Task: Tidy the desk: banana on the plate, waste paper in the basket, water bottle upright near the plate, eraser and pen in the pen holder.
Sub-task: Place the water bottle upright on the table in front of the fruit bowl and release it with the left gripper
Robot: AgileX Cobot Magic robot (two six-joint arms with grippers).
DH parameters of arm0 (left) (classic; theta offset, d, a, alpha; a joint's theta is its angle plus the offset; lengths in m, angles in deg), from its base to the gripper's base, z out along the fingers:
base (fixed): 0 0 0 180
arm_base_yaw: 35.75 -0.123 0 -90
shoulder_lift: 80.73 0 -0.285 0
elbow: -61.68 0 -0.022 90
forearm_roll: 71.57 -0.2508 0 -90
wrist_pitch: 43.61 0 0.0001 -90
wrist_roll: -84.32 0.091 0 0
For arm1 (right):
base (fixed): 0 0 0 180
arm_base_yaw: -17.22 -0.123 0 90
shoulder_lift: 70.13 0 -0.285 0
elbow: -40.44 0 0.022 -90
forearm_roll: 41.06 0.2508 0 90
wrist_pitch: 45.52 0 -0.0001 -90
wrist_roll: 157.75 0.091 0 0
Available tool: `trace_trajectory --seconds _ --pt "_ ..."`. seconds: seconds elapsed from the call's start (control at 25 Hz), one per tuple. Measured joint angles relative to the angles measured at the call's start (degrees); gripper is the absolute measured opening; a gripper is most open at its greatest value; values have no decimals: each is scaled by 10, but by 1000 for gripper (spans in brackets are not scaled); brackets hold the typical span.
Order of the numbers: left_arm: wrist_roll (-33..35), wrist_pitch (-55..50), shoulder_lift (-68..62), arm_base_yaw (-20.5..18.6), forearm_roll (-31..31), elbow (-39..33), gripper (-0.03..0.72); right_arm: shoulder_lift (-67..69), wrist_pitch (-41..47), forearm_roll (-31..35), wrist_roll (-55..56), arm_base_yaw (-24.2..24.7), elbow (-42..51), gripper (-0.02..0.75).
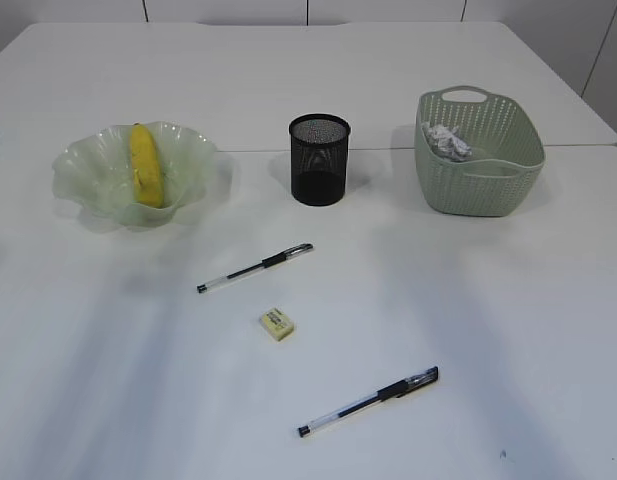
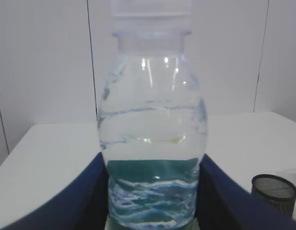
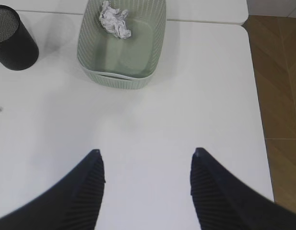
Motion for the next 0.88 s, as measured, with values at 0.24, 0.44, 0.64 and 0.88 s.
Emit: trace_trajectory --seconds 0.24,0.44,0.64,0.88 --pt "0 105 -76 0 4 -39 349 0 0 0 -4 0 0 428" --pt "-7 182 -154 0 6 -49 349 0 0 0 -5 0 0 428" --pt "-22 237 -218 0 6 -49 349 0 0 -1 -5 0 0 428" --pt "-59 293 -293 0 6 -57 349 0 0 -3 -9 0 0 428"
